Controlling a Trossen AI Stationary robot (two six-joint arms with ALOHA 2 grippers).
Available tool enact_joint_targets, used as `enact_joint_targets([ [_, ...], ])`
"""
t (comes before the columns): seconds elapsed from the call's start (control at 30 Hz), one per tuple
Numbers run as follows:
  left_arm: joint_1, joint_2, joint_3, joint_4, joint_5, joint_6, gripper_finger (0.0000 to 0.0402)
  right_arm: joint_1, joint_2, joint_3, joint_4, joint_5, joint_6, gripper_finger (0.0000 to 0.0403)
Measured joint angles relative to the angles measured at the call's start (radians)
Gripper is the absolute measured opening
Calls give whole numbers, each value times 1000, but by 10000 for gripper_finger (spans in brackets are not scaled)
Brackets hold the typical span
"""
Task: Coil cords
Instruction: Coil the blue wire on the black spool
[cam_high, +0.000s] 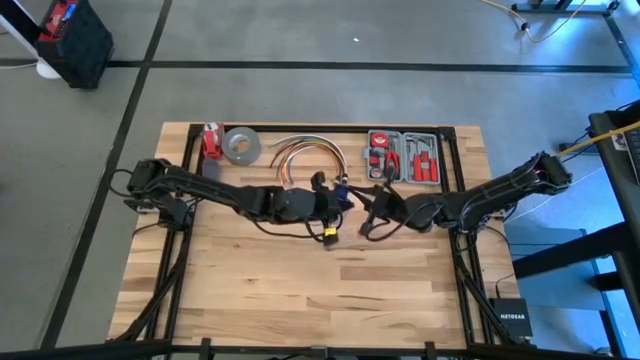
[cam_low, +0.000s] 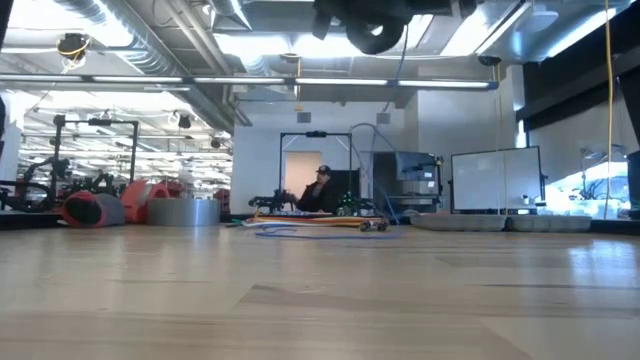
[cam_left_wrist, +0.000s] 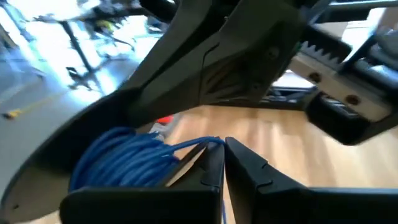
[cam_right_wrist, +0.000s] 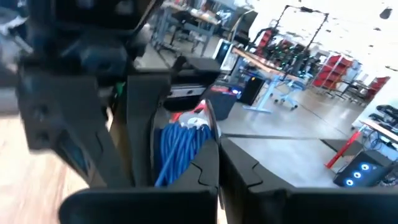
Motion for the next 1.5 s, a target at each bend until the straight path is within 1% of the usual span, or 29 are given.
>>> enact_joint_targets([
  [0.2, -1, 2, 3, 6, -110, 62, 2, 0, 0, -1, 162, 12, -73, 1],
  [0.3, -1, 2, 3, 12, -129, 75, 2, 0, 0, -1, 217, 0, -103, 1],
  [0.47, 4, 7, 0, -24, -131, 86, 6, 1, -3, 13, 287, -26, -141, 1],
  [0.67, 3, 7, -2, -51, -129, 90, 7, 36, -10, 86, 289, -42, -229, 1],
  [0.87, 3, 22, -4, -79, -129, 89, 7, 88, -11, 150, 286, -10, -333, 1],
  [1.2, 10, 88, -3, -85, -132, 121, 8, 142, -11, 211, 263, 29, -429, 1],
  [1.3, 10, 115, -2, -154, -133, 125, 8, 149, -12, 238, 226, 48, -438, 1],
  [1.4, 8, 152, -8, -298, -131, 71, 8, 156, -15, 271, 217, 71, -463, 1],
  [1.5, 4, 174, -7, -403, -130, 12, 8, 156, -17, 295, 181, 80, -466, 1],
])
